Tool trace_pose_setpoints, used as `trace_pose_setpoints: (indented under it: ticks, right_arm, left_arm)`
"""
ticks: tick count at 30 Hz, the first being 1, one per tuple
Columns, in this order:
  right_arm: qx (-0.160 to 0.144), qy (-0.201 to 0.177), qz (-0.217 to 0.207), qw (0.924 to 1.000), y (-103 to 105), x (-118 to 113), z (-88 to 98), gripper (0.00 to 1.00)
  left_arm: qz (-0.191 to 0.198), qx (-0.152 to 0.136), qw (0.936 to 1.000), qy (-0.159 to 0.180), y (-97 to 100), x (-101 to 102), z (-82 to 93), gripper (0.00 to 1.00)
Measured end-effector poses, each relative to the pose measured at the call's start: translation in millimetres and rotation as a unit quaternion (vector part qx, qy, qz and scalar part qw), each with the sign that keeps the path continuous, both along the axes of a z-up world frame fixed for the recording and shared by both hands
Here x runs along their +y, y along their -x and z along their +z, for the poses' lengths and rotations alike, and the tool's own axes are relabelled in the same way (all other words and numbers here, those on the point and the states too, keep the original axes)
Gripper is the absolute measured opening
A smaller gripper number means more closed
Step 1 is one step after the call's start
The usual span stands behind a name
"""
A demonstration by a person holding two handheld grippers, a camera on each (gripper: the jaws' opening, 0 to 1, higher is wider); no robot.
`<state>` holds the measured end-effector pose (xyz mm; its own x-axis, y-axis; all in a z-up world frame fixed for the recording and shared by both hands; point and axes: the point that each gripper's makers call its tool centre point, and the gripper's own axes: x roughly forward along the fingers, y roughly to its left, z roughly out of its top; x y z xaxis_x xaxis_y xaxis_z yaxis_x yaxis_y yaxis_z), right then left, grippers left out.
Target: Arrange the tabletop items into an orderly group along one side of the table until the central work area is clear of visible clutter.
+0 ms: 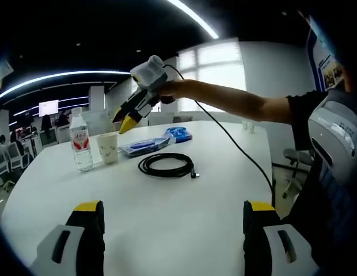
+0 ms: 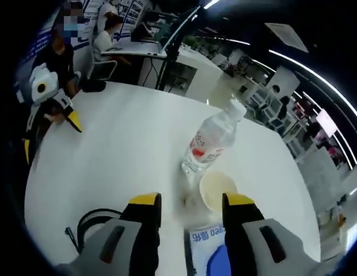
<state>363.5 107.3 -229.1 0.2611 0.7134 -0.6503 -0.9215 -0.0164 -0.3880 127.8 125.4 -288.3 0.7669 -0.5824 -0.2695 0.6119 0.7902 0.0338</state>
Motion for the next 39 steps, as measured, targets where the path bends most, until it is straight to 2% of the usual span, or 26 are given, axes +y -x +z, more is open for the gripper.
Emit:
trace_pose_setpoints:
  ticks: [3,5,7,9,12,15,18,22,24,29,39]
  right_arm:
    - [-0.003,-0.018,0.000,0.9998,5.1,-4.6,4.0,0.49]
    - [0.024,-0.049,-0.014,0.9984,11.0,-3.5,6.9,0.49]
    - [0.030,-0.055,-0.011,0.9980,15.7,-3.9,8.0,0.53]
    - [0.022,-0.066,-0.021,0.9974,16.2,-4.4,11.1,0.60]
    - [0.021,-0.071,-0.027,0.9969,19.4,-6.5,11.5,0.65]
    - [0.017,-0.076,-0.025,0.9966,25.8,-9.0,12.4,0.66]
    - [0.022,-0.088,-0.031,0.9954,33.4,-10.9,14.4,0.73]
    - [0.018,-0.094,-0.025,0.9951,47.3,-15.6,14.5,0.75]
    - [0.019,-0.091,-0.028,0.9952,52.2,-18.5,13.6,0.79]
    - [0.008,-0.113,-0.028,0.9931,64.8,-28.6,21.8,0.83]
    - [0.011,-0.160,-0.058,0.9853,64.8,-51.2,33.4,0.90]
  left_arm:
    - [0.003,0.000,1.0000,0.003,0.0,-0.3,0.8,1.00]
    - [0.004,0.000,1.0000,0.003,-0.3,-0.2,0.8,1.00]
    - [0.006,0.002,1.0000,0.002,-0.7,0.0,0.6,1.00]
    - [0.015,0.002,0.9999,0.005,-3.0,1.8,1.8,1.00]
    - [0.022,0.000,0.9997,0.012,-4.9,3.3,4.6,1.00]
    - [0.029,-0.002,0.9994,0.021,-7.1,4.6,7.7,1.00]
    - [0.031,-0.004,0.9993,0.020,-8.4,3.9,8.3,1.00]
    - [0.024,0.000,0.9996,0.017,-7.3,-0.2,6.8,1.00]
    - [0.023,-0.001,0.9996,0.016,-7.7,-1.1,6.9,1.00]
    - [0.029,-0.005,0.9993,0.021,-9.5,-0.1,10.4,1.00]
    - [0.031,-0.008,0.9991,0.028,-13.1,-2.6,13.0,1.00]
